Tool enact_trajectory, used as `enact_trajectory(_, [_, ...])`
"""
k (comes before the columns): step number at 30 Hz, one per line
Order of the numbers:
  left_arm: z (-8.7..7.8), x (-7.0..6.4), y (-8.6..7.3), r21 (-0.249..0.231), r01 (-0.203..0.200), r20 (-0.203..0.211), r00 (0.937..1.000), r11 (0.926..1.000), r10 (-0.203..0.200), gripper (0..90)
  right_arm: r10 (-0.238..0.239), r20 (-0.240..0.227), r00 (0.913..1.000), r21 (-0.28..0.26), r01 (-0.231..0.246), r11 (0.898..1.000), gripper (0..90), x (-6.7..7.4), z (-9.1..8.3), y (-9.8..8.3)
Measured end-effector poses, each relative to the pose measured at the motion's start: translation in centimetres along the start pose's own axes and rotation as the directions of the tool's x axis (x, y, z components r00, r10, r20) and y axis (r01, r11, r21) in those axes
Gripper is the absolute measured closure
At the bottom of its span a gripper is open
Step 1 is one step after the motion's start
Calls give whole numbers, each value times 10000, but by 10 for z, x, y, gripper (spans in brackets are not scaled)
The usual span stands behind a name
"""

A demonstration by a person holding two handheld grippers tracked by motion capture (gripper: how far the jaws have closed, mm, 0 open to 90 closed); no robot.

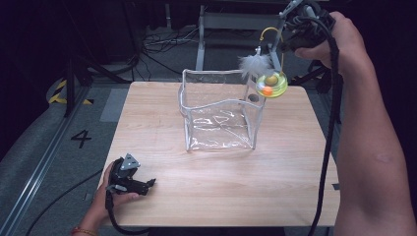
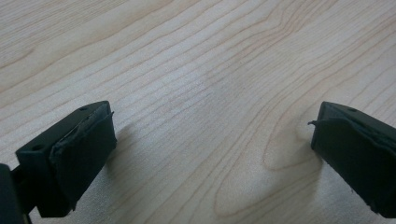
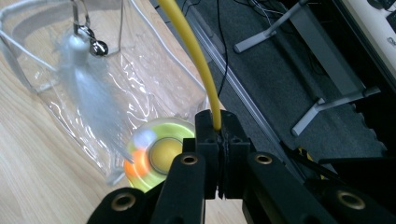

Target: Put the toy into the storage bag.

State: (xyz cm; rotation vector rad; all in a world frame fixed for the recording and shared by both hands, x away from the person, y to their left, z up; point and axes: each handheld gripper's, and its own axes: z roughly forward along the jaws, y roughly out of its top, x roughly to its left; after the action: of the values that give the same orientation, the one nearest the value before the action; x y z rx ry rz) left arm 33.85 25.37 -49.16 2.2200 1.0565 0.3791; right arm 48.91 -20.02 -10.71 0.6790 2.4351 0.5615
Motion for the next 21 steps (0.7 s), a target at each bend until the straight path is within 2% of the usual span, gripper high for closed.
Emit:
enact_trajectory(9, [0, 0, 0, 11, -9, 7, 10000, 10000, 9, 2, -154, -247, 9996, -169, 150, 9997, 887, 6, 12, 20])
enact_trajectory(17, [0, 0, 0, 13, -14, 8, 10000, 10000, 14, 2, -157, -488, 9987, -284, 144, 9995, 886, 10, 29, 31])
enact_trajectory(21, [0, 0, 0, 13, -8, 9, 10000, 10000, 8, 2, -167, -569, 9982, -249, 153, 9996, 887, 13, 43, 36])
